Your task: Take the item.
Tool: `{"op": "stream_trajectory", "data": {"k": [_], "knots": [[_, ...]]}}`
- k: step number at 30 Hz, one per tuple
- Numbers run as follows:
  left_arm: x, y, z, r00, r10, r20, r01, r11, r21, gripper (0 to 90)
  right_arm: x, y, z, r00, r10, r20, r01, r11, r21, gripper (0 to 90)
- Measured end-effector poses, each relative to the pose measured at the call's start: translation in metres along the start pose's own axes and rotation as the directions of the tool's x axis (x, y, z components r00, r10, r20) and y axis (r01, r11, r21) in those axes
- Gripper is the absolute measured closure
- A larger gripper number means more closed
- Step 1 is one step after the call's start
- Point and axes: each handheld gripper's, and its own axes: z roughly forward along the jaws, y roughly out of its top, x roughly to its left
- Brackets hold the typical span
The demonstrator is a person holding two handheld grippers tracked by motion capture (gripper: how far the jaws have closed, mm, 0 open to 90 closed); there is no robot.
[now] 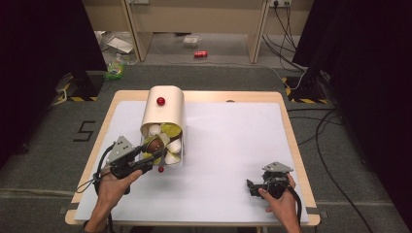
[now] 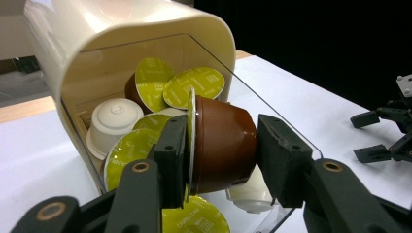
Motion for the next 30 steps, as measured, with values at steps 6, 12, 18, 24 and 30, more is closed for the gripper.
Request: {"op": "stream_trajectory", "data": {"k": [6,12,18,24,30], "knots": [[0.000,0.004,-0.005,1.0000,0.000,0.002,0.000,0.9998,-0.021,55.8,0.000,0.000,0.000,1.0000,0.000,0.000,0.000,1.000,0.000,0.3],[0.004,0.007,-0.014,0.9999,-0.012,0.002,0.012,0.9989,-0.044,55.8,0.000,0.000,0.000,1.0000,0.001,0.000,-0.001,1.000,0.000,0.3],[0.010,0.008,-0.023,0.9997,-0.016,-0.016,0.015,0.9981,-0.060,55.8,0.000,0.000,0.000,1.0000,0.000,0.000,0.000,1.000,0.000,0.3],[0.016,0.010,-0.032,0.9992,-0.020,-0.035,0.018,0.9975,-0.068,55.8,0.000,0.000,0.000,1.0000,0.000,0.000,0.000,1.000,0.000,0.3],[0.022,0.008,-0.038,0.9980,-0.035,-0.054,0.030,0.9966,-0.077,55.7,0.000,0.000,0.000,1.0000,0.000,0.000,0.000,1.000,0.000,0.3]]}}
